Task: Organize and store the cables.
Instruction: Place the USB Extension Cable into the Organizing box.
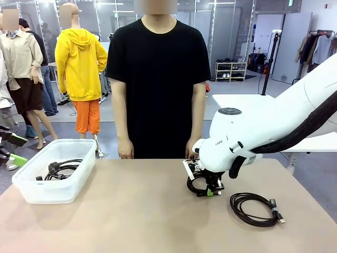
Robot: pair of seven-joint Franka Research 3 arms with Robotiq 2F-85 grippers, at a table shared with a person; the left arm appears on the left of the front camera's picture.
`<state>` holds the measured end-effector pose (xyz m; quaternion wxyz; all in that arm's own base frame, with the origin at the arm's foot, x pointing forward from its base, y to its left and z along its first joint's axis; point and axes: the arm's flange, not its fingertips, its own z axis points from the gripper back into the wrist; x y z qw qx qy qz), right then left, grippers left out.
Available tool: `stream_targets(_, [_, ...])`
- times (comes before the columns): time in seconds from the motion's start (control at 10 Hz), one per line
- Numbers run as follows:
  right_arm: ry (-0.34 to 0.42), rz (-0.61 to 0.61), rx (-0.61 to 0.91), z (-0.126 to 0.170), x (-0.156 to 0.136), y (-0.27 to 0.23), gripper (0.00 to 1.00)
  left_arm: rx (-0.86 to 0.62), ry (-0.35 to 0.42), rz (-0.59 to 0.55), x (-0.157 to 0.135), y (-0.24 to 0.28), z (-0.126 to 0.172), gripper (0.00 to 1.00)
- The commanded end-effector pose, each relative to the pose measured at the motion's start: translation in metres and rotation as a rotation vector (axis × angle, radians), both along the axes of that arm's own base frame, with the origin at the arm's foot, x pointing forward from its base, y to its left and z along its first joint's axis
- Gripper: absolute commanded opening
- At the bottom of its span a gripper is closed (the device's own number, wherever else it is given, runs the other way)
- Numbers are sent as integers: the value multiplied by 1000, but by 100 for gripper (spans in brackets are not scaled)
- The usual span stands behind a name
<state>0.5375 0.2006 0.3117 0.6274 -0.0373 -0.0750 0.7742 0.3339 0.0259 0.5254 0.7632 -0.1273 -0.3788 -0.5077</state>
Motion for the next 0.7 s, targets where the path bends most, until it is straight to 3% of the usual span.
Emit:
stream_targets(0.0, [16, -21, 17, 19, -1, 7, 0, 6, 18, 10, -2, -2, 0, 100])
stream_targets(0.4, [31, -74, 79, 93, -53, 39, 0, 6, 18, 10, -2, -2, 0, 100])
stream_targets(0.6, [22, -106, 88, 100, -90, 84, 0, 6, 18, 10, -2, -2, 0, 100])
